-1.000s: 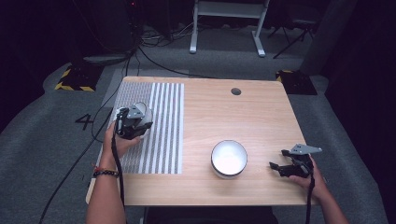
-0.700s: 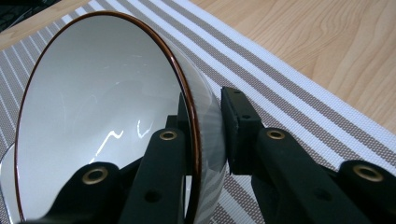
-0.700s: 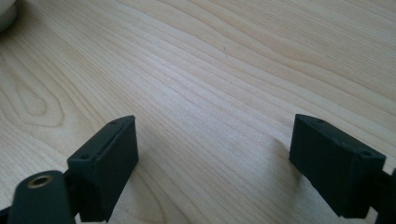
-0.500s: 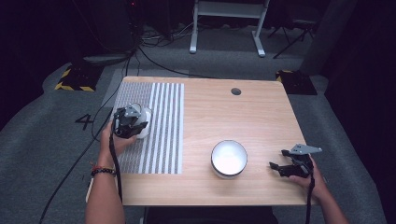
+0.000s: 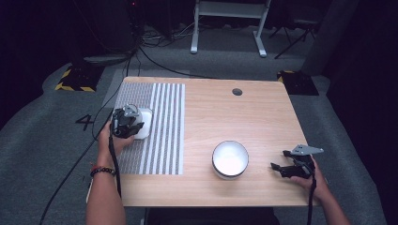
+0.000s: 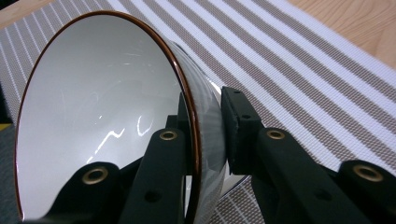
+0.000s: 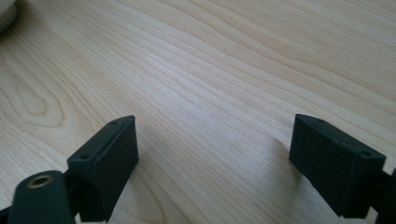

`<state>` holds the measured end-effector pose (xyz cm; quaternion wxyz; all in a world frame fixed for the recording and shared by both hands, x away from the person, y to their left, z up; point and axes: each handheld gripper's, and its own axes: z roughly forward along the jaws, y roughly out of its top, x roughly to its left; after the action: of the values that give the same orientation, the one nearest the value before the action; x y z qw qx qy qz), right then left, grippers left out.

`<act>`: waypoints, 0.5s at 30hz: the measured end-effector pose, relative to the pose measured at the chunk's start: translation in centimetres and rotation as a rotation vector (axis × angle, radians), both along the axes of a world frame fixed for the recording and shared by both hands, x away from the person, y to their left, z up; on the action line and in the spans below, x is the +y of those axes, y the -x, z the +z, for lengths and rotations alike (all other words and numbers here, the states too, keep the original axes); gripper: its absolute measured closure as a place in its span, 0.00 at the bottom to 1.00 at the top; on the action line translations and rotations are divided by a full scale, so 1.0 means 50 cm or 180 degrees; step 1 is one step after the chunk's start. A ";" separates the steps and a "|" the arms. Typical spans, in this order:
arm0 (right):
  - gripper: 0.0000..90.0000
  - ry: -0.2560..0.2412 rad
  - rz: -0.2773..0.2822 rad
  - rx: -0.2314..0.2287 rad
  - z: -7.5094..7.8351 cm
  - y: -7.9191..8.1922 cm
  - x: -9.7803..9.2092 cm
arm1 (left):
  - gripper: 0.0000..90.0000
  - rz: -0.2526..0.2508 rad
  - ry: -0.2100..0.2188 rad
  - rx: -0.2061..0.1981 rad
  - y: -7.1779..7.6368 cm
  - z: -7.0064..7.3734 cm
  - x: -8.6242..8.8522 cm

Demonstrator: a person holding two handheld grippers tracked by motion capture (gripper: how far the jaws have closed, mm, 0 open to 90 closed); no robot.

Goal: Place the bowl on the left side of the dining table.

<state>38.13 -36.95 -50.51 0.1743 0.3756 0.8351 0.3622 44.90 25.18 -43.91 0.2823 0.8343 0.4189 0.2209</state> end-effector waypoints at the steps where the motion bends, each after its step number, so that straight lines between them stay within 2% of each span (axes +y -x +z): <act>1: 0.17 0.0000 0.0000 0.0000 0.000 0.000 0.000 | 0.87 0.0000 0.0000 0.0000 0.000 0.000 0.000; 2: 0.17 0.0000 -0.0001 0.0000 0.000 0.000 0.000 | 0.87 0.0025 -0.0053 0.0004 -0.002 -0.003 0.001; 6: 0.17 0.0000 0.0001 -0.0001 0.000 0.000 0.000 | 0.87 0.0065 -0.0042 0.0049 -0.002 -0.006 0.002; 9: 0.17 0.0001 0.0000 -0.0001 0.000 0.000 0.000 | 0.87 0.0085 -0.0124 0.0060 -0.006 -0.012 0.002; 13: 0.17 0.0001 0.0001 -0.0001 0.000 0.000 0.000 | 0.87 0.0110 -0.0148 0.0063 -0.010 -0.018 0.004; 14: 0.17 0.0001 0.0001 -0.0001 0.000 0.000 0.000 | 0.87 0.0123 -0.0207 0.0065 -0.013 -0.021 0.001; 15: 0.17 0.0001 0.0000 -0.0001 0.000 0.000 0.000 | 0.87 0.0110 -0.0217 0.0111 -0.014 -0.023 0.000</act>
<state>38.13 -36.95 -50.51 0.1745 0.3754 0.8351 0.3622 45.60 25.15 -45.05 0.2426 0.8397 0.4304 0.2254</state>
